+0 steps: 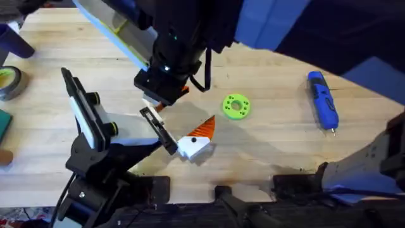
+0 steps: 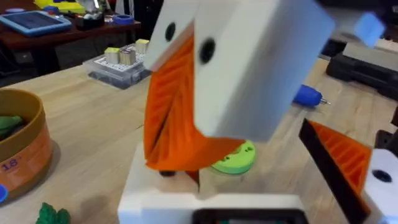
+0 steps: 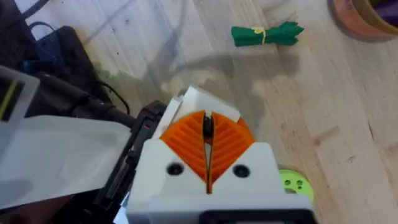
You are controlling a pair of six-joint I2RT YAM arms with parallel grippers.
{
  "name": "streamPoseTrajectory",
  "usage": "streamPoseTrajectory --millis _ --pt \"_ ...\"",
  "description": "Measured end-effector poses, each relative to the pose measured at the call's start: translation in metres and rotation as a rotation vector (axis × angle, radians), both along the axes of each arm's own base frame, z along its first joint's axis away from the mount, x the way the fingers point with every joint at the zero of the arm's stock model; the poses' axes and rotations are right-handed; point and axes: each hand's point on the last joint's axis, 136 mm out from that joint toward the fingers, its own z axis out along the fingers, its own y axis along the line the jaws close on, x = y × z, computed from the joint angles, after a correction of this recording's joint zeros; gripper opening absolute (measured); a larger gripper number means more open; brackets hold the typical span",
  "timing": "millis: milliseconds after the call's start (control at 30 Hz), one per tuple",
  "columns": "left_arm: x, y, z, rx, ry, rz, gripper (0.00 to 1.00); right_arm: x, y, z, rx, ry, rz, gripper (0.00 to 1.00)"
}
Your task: Pick up the gripper from the table and insert it into the empty holder that is missing its gripper. Then pick up a screw, insert it into the mounting hole, and use the screwdriver to tighten it. Finally, clean up the table by picking up the vegetable and placing it into the bucket.
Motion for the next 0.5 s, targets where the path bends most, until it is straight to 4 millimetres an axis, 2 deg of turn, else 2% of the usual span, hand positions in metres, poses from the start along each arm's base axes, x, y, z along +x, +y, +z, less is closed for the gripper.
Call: streamPoseTrajectory --millis 500 --pt "-0.0001 -0.0001 0.0002 0.001 -0.003 -0.001 0.986 0.0046 0.0047 0.0001 0.009 -0.024 -0.004 0.010"
